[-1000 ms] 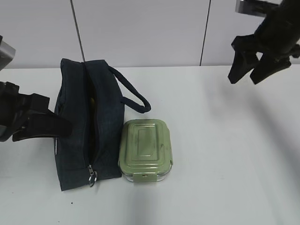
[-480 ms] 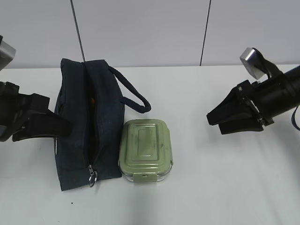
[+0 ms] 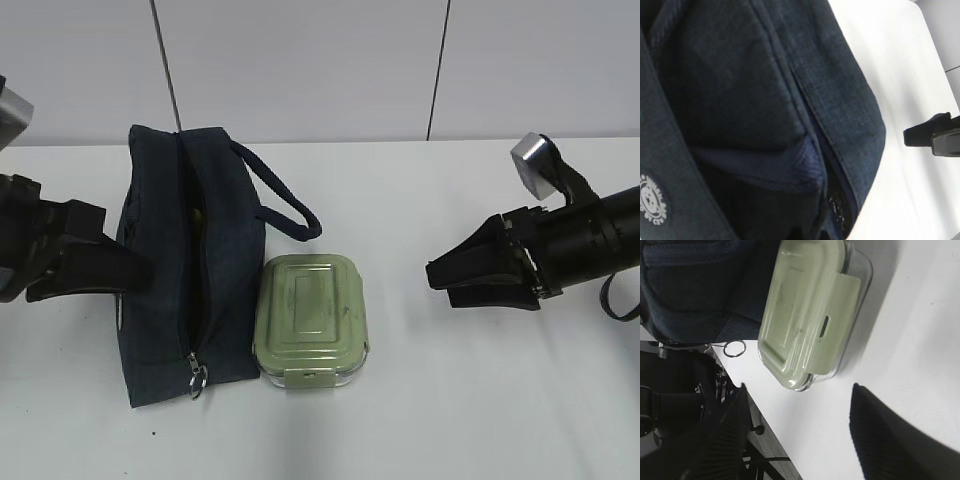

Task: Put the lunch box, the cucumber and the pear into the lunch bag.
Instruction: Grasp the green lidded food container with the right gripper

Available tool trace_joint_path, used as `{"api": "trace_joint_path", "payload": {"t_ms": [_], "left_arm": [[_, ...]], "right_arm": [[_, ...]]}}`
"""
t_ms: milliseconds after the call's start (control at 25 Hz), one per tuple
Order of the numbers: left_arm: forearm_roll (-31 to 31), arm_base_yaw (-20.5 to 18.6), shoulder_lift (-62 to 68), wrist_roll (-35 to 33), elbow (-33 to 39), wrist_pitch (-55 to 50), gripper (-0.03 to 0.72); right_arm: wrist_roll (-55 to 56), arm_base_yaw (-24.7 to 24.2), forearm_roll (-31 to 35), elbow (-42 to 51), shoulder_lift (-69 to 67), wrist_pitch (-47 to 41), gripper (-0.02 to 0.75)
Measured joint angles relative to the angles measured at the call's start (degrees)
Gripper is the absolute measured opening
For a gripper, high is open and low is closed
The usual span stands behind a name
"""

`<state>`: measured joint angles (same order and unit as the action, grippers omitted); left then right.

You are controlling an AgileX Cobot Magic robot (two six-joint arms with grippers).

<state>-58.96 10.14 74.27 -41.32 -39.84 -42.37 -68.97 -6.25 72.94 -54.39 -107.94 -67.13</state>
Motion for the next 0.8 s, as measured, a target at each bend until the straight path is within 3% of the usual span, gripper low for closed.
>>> {"api": "trace_joint_path", "payload": {"t_ms": [560,800], "left_arm": [[-0.1,0.0,0.0,0.0,0.0,0.1,-0.013],[-0.6,0.0,0.0,0.0,0.0,0.1,-0.013]], "right_arm": [[0.1,2.1,2.2,0.0,-0.2,0.8,0.498],[0.2,3.7,3.5,0.0,-0.5,3.7,0.622]]}}
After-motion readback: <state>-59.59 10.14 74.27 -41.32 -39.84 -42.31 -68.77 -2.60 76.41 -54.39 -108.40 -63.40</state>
